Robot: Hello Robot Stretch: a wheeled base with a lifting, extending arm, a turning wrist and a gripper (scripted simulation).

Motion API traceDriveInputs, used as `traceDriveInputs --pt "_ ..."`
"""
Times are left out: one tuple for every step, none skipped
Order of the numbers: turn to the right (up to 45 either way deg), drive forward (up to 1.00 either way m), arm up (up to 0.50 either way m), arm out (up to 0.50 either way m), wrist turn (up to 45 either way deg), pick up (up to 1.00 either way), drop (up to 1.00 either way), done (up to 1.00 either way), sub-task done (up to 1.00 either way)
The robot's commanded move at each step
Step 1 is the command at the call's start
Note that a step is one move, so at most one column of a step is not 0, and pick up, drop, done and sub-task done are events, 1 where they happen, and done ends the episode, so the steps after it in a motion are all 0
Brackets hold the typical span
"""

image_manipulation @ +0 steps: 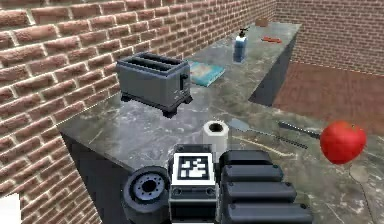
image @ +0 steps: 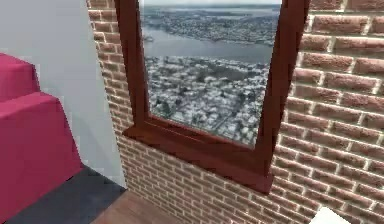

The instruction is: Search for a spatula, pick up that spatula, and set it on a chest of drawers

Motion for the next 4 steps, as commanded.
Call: traceDriveInputs --pt "-45.0 0.00 0.00 0.00 0.0 0.00 0.00 0.00 0.00" --pt "-12.0 0.00 0.00 0.00 0.0 0.00 0.00 0.00 0.00" --pt "0.0 0.20 0.00 0.00 0.0 0.00 0.00 0.00 0.00" --pt "-45.0 0.00 0.00 0.00 0.0 0.00 0.00 0.00 0.00"
